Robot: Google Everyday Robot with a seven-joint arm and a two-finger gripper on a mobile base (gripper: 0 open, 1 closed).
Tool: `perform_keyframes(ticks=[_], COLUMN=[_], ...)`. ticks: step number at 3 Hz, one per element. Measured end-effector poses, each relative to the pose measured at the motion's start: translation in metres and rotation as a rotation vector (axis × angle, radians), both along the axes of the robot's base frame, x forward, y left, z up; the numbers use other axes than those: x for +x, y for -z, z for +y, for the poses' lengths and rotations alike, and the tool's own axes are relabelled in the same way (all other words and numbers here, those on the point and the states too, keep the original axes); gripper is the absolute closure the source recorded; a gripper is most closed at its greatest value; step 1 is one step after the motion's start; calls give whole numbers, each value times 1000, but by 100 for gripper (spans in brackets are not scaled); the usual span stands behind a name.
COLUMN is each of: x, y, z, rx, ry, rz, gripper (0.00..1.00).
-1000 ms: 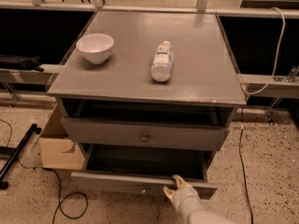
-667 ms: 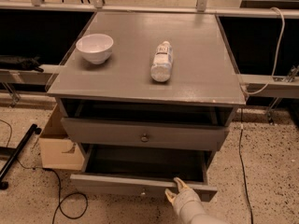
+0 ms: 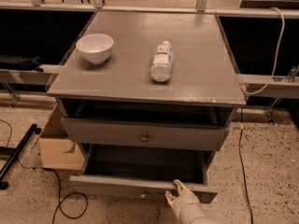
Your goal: Open middle drawer
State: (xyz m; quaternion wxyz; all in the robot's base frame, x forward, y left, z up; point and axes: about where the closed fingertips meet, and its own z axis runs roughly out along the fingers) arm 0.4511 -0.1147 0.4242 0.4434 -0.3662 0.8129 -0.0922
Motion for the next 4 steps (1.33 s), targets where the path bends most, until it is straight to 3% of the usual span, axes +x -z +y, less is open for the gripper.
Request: perform_keyframes(ticks=[4], x=[-15], y=[-5], z=[-6], rx=[-4], ry=[14], rz=[8], gripper=[100])
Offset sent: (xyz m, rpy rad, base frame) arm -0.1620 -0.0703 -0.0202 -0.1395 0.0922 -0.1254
